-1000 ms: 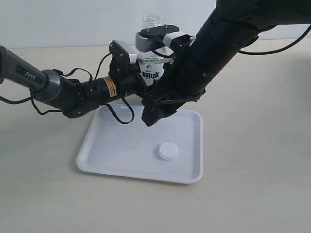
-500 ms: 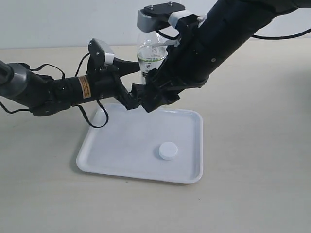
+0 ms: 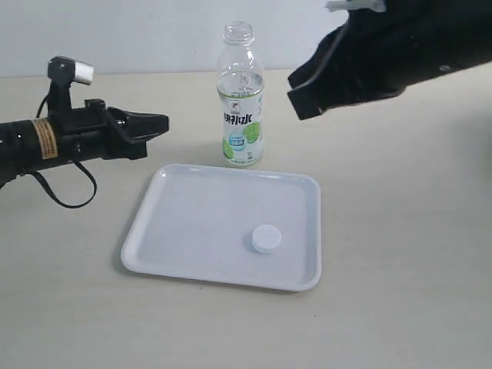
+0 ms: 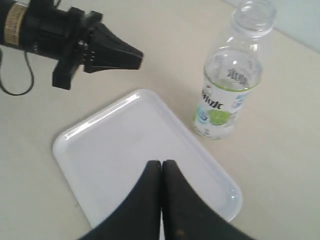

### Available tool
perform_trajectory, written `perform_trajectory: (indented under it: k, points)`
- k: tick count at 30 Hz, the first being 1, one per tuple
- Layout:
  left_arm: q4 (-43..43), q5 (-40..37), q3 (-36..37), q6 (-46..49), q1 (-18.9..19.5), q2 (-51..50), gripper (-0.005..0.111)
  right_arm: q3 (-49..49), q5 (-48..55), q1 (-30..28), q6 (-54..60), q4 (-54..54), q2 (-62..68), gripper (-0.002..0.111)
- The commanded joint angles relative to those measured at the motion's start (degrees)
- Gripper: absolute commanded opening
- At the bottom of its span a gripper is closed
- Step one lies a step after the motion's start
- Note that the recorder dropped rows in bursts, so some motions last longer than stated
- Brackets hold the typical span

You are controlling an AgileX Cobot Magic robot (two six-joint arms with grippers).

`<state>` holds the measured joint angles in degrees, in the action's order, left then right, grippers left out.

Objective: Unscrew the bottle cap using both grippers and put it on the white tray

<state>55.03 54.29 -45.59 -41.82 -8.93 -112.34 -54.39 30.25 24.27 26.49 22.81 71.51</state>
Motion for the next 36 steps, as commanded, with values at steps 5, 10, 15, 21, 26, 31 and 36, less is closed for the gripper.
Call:
perform_trajectory:
  k: [5, 10, 15, 21, 26, 31, 36]
  points:
    - [-34.65, -12.21, 20.5, 21.56, 0.38, 27.45, 0.0, 16.28, -13.49, 0.08, -7.97, -5.25, -23.22, 0.0]
    - [-45.75, -10.79, 32.2, 29.2, 0.38, 45.62, 0.0, 18.63, -14.81, 0.08, -8.69, -5.25, -28.89, 0.0]
    - [-45.87, -11.05, 38.46, 29.64, 0.38, 61.1, 0.0, 19.06, -13.98, 0.08, -9.06, -4.79, -29.42, 0.0]
    - [-45.87, -12.78, 43.52, 29.64, 0.38, 74.55, 0.0, 19.06, -12.41, 0.08, -9.18, -4.79, -29.42, 0.0]
    - [-46.63, -15.21, 45.59, 29.64, 0.38, 82.8, 0.0, 19.06, -10.3, 0.08, -9.18, -4.79, -29.42, 0.0]
    - [-46.63, -24.71, 45.59, 29.81, 0.38, 89.92, 0.0, 19.06, -9.36, 0.08, -9.18, -4.79, -29.42, 0.0]
    - [-46.23, -33.13, 45.59, 29.81, 0.38, 96.06, 0.0, 19.1, -9.1, 0.08, -9.18, -4.79, -29.42, 0.0]
